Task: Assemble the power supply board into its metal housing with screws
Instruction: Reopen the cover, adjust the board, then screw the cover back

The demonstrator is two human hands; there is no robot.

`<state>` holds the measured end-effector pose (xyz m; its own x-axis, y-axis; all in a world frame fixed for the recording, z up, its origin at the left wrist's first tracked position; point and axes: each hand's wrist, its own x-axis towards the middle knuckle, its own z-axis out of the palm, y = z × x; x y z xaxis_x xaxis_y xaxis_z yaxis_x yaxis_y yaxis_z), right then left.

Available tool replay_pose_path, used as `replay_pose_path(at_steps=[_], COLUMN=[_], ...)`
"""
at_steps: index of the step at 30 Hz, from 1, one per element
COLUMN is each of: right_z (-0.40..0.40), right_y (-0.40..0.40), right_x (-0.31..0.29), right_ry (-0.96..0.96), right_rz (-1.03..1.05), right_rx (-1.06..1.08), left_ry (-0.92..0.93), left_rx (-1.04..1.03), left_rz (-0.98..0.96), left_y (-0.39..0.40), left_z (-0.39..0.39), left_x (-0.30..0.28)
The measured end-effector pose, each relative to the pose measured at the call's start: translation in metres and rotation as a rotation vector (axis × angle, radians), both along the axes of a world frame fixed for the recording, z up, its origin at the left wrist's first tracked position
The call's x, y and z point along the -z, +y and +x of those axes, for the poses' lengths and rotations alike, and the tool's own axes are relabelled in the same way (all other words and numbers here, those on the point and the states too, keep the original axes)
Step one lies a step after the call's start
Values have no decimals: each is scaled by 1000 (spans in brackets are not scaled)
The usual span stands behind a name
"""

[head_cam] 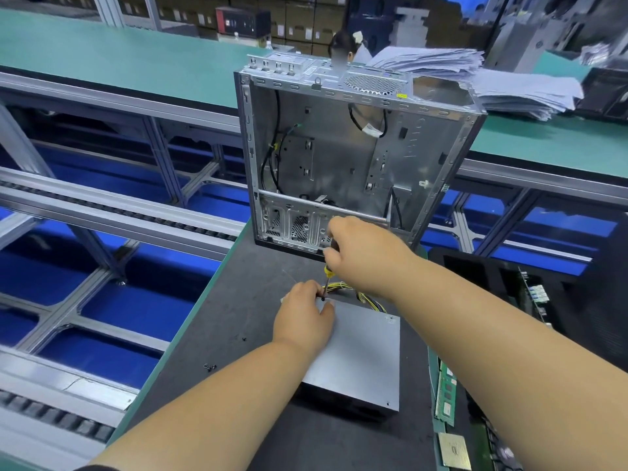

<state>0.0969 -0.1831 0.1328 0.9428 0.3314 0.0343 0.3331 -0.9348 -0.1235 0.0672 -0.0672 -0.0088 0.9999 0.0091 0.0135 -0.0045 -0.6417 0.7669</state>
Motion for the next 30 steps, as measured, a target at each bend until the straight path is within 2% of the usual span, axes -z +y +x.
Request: replay_pose_path(at_steps=[3,9,11,15,17,22,27,30], right_z=[0,1,0,1,1,0,-2,-3], right_y=[1,2,3,2,1,-2,-2,-1], right_x=[-4,-1,0,-6,-7,0,-3,-5], right_ry=[71,-89,-85,67,48,-74,17,52], right_rz=[99,-230,-169,31,23,-146,61,91], right_rx=[-156,-7,-13,-84,-88,27,-52,-100], left_ry=[1,7,5,-1,2,8,1,-4], left_rx=[3,3,3,-3,-4,-1,-6,-7], left_rz=[10,-6,-13,-12,-8,-21,-18,-17], left_y=[0,0,0,1,1,1,1,1], left_z=[0,1,0,0,0,0,0,1], left_x=[0,0,0,0,0,-1,0,1])
